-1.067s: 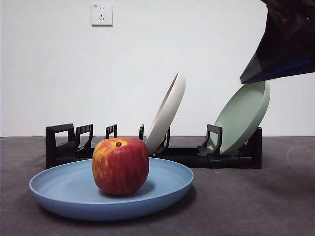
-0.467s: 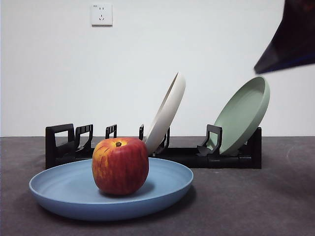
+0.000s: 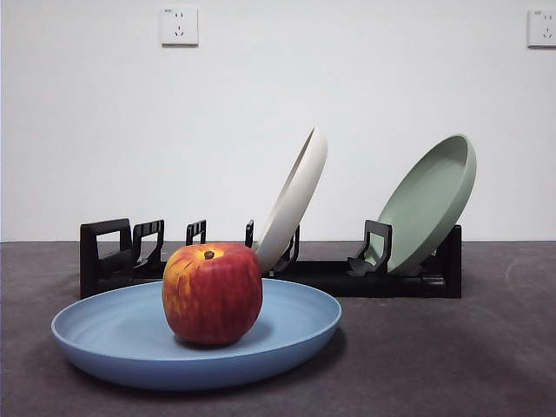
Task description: Take the blue plate from the plate rack,put the plate on the table,take the apple from the table,put the apple in the plate
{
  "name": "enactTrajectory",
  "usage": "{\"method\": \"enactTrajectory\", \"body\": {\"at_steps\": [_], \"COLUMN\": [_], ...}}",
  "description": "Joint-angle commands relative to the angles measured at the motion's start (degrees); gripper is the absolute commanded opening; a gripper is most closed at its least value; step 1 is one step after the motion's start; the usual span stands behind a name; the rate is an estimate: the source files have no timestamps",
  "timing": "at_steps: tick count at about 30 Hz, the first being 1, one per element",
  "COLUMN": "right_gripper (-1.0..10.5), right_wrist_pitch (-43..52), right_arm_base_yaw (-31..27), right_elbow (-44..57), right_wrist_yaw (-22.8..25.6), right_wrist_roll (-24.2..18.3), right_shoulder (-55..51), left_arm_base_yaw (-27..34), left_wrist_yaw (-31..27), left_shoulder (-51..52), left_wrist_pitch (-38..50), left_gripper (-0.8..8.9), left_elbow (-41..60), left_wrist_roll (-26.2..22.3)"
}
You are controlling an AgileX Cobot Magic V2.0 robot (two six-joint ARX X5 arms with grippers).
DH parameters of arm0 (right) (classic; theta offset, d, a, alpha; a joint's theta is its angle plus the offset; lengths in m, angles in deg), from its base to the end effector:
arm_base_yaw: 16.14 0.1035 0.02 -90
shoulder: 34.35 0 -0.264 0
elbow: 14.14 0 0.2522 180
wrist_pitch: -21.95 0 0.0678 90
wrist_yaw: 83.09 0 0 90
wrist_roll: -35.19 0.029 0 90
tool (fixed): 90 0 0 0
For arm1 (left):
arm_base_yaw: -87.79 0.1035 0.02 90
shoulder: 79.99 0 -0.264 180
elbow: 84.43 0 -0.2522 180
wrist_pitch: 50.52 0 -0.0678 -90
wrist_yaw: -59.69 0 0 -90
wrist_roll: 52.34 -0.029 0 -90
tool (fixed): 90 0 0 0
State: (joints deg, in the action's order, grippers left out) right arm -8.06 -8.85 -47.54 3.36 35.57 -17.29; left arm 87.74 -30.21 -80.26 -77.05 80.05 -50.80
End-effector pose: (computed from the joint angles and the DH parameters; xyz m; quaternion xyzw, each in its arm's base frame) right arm 0.1026 0.0149 0.2290 -0.0006 0.1193 0.0934 0.9885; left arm 0.0943 -0.0001 0.1521 -0.0134 0.0983 0.0000 0.9951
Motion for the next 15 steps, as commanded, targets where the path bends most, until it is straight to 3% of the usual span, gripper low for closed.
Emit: {"method": "enactTrajectory", "body": {"at_steps": [1,9,15], "right_gripper": [0.0,0.0,0.0], "right_wrist_pitch": [0.4,1.8,2.6], "right_arm_base_yaw": [-3.3,-3.9,-3.9], "right_elbow": [4.1,13.0,16.4], "right_wrist_yaw": [-1.0,-0.9,-1.0], "right_wrist_roll": [-0.5,-0.2,1.4], "right_shoulder": [-5.7,-17.2,-17.0], "left_arm_base_yaw": [0.2,0.2,0.2], "left_wrist_yaw": [0.1,0.1,0.1], "left_shoulder": [0.2,0.2,0.2], "left_wrist_pitch": [-0.2,-0.2,-0.2], "left_gripper": [-0.01,-0.01,-0.01], "left_elbow": [0.7,0.7,0.7], "left_wrist_roll": [0.2,0.2,0.2]}}
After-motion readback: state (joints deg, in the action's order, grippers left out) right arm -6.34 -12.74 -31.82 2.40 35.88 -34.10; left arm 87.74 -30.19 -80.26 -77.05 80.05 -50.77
